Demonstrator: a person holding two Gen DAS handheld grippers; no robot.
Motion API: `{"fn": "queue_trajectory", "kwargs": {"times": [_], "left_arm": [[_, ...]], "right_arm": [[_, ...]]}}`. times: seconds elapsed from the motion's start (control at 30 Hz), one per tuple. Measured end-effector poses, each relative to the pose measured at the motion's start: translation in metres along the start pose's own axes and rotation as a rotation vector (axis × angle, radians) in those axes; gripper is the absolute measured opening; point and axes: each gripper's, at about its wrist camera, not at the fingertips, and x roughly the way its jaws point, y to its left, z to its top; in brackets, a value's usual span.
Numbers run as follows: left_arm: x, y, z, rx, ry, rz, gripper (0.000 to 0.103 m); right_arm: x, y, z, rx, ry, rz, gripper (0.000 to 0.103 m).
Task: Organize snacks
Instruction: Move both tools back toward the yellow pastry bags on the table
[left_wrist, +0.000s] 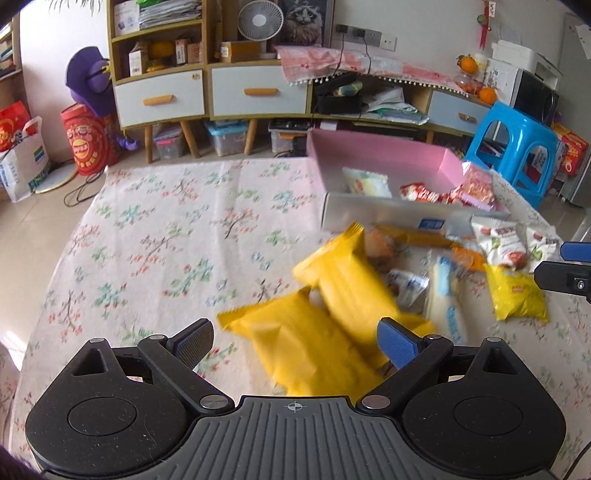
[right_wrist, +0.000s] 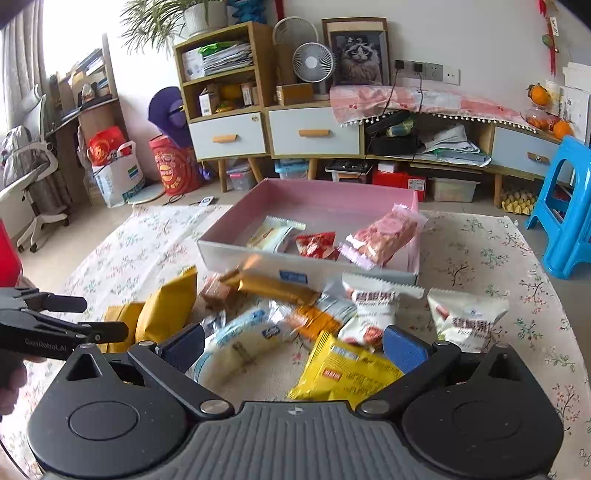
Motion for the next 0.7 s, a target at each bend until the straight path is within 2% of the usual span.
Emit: {"fn": "queue_trajectory", "kwargs": {"times": [0.33, 0.53, 0.6, 0.7], "left_arm": [[0.01, -0.001, -0.017, 0.064, 0.033, 0.005, 0.096], [0.01, 0.01, -0.018, 0.021, 0.05, -0.03, 0.093], [0.011, 0.014, -0.02, 0.011, 0.062, -0.04, 0.087], [0.014, 0.02, -0.022, -0.015, 0.081, -0.04, 0.07]], "right_arm": [[0.014, 0.031, -0.011, -0.085, 0.015, 0.03, 0.093], [0.019, 0.046, -0.006, -0.097, 0.011, 0.055, 0.093], [0.023, 0.053, -0.004, -0.104, 0.012, 0.066, 0.093], [0.028, 0.066, 0.0, -0.118, 0.014, 0.078, 0.093]]}}
